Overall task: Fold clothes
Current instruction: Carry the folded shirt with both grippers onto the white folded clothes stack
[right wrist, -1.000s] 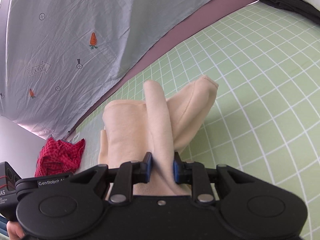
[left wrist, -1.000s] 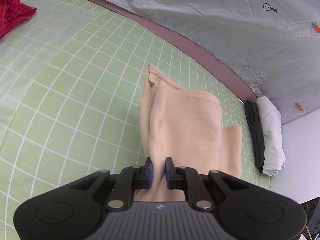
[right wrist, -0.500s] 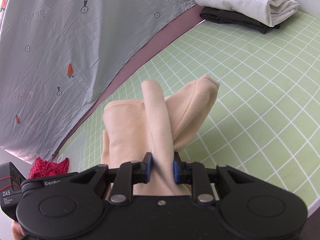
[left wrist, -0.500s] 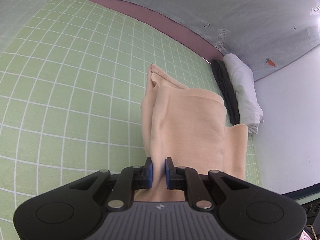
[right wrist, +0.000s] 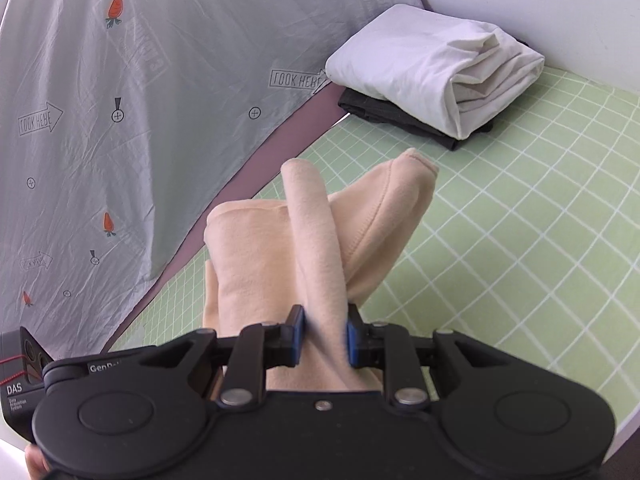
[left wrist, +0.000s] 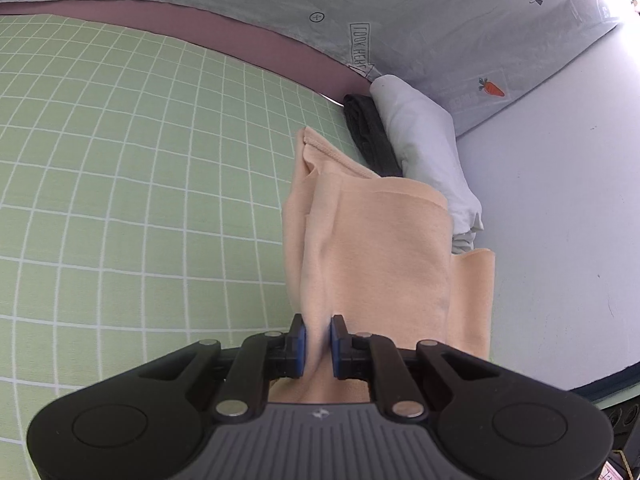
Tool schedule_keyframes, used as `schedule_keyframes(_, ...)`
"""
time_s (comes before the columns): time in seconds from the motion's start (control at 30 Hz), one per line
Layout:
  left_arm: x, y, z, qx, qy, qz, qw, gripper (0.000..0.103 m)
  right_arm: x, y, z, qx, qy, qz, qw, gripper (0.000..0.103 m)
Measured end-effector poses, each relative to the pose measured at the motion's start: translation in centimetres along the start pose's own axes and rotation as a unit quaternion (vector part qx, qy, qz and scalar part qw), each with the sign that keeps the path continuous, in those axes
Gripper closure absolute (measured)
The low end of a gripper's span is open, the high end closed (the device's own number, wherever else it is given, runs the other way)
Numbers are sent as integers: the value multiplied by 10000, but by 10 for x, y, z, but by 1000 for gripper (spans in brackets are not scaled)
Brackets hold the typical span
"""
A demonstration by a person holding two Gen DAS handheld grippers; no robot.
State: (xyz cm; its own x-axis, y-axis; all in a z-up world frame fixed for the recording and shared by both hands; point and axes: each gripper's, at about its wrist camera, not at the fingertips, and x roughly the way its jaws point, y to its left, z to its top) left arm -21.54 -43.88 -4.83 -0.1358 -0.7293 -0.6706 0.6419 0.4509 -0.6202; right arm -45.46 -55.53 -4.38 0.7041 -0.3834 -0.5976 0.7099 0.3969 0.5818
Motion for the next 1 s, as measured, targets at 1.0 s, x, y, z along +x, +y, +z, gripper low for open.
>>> schedule_keyframes(1.0,240,-213,182,590,-1010,1410,9831,77,121,-128,361,-2626,-965,-1009,9548,63)
